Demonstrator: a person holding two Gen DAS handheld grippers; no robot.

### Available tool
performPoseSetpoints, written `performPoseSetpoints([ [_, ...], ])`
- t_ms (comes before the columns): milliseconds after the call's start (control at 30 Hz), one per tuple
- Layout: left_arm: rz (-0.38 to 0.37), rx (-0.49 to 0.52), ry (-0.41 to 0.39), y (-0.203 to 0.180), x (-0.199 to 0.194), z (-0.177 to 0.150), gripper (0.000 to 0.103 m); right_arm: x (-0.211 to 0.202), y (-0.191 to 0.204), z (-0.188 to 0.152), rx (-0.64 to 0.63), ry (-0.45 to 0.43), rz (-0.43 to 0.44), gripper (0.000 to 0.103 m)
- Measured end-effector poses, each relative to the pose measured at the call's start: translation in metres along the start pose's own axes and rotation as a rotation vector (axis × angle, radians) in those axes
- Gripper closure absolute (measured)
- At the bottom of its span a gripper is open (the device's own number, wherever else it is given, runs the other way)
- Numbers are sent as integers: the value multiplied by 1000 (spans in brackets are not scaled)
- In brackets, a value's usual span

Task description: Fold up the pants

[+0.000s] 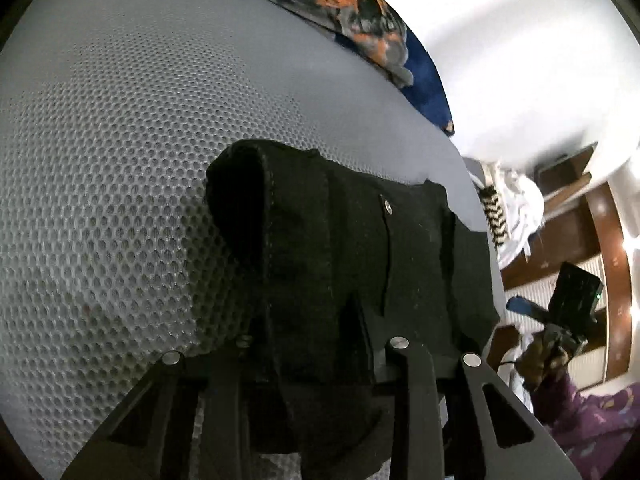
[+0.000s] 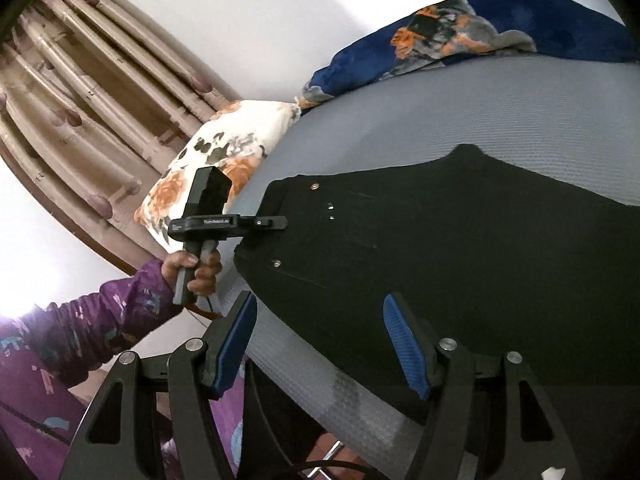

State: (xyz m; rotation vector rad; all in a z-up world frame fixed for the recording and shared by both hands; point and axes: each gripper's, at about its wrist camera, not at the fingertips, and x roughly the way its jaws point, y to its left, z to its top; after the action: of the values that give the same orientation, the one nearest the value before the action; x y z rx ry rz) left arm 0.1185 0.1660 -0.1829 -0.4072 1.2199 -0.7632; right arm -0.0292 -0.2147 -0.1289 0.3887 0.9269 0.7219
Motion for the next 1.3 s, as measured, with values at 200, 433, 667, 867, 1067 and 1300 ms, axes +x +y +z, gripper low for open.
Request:
performPoseSetpoints([
  [200, -42, -23, -108, -36, -22, -18, 82, 4, -2, -2, 5, 6, 12, 39],
  [433, -71, 52, -130, -119, -37, -13, 91, -31, -16, 1, 55, -89, 74, 39],
  [667, -130, 167, -55, -218, -5, -8, 91, -80, -37, -11, 76, -139, 89, 39],
  [867, -234, 173, -10, -294, 76, 6, 91, -111, -70, -22, 138, -203, 159, 38],
  [1067, -355, 125, 100, -324, 172, 9, 86, -117, -118, -35, 256, -214, 186, 29],
  [1300, -283, 156, 133, -332, 197, 8, 67, -111, -154, -52, 346, -207, 150, 28],
])
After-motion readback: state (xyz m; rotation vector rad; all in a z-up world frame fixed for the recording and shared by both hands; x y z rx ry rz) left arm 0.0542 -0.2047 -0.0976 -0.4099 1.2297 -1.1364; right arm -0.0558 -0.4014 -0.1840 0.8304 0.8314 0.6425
